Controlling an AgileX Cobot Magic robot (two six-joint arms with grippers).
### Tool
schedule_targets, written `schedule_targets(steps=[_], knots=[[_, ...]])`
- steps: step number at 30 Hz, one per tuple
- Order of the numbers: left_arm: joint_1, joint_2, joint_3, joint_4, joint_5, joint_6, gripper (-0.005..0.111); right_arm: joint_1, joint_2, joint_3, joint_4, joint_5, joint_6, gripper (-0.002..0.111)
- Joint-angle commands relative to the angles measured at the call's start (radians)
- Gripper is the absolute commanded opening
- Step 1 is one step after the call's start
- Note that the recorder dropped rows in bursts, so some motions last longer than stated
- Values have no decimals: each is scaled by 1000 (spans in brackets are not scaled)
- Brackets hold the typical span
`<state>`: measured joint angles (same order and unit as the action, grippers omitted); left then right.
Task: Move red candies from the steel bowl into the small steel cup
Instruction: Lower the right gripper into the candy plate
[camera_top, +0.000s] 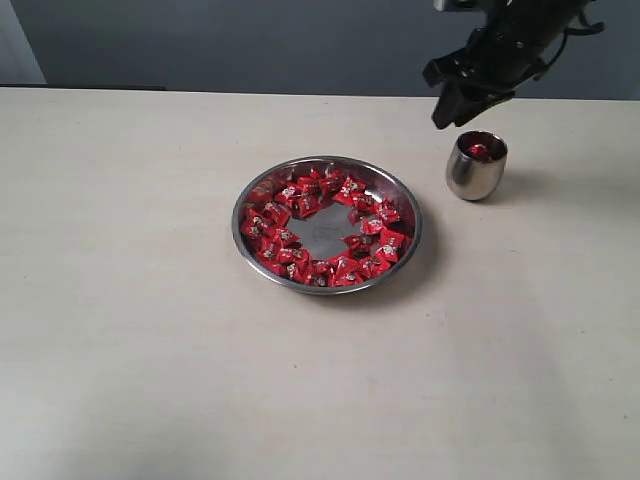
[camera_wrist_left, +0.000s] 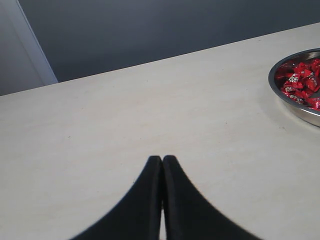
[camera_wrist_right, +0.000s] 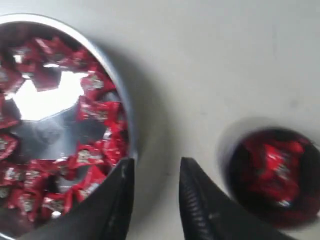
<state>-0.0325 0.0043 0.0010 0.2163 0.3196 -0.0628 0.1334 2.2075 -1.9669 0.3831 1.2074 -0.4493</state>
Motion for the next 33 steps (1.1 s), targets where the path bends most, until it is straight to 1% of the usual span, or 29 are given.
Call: schedule_targets(steps=[1, 6, 9, 10, 12, 14, 15, 26, 33], knots=[[0, -4, -1, 3, -7, -5, 0, 95, 10, -2, 60, -24, -77, 31], [0, -4, -1, 3, -7, -5, 0, 220, 54, -2, 46, -124, -82, 31], [0, -4, -1, 3, -7, -5, 0, 278, 84, -2, -4, -190, -102, 32], [0, -4, -1, 3, -7, -5, 0, 291, 91, -2, -15, -207, -102, 33], [0, -4, -1, 3, -7, -5, 0, 317, 113, -2, -34, -242, -102, 40], [0, -4, -1, 3, -7, -5, 0, 332, 135, -2, -38, -265, -102, 47], [0, -4, -1, 3, -7, -5, 0, 337, 142, -2, -38, -275, -102, 49], [0, -4, -1, 3, -7, -5, 0, 350, 224, -2, -30, -339, -96, 49], [0, -4, -1, 3, -7, -5, 0, 350, 230, -2, -30, -370, -96, 48]])
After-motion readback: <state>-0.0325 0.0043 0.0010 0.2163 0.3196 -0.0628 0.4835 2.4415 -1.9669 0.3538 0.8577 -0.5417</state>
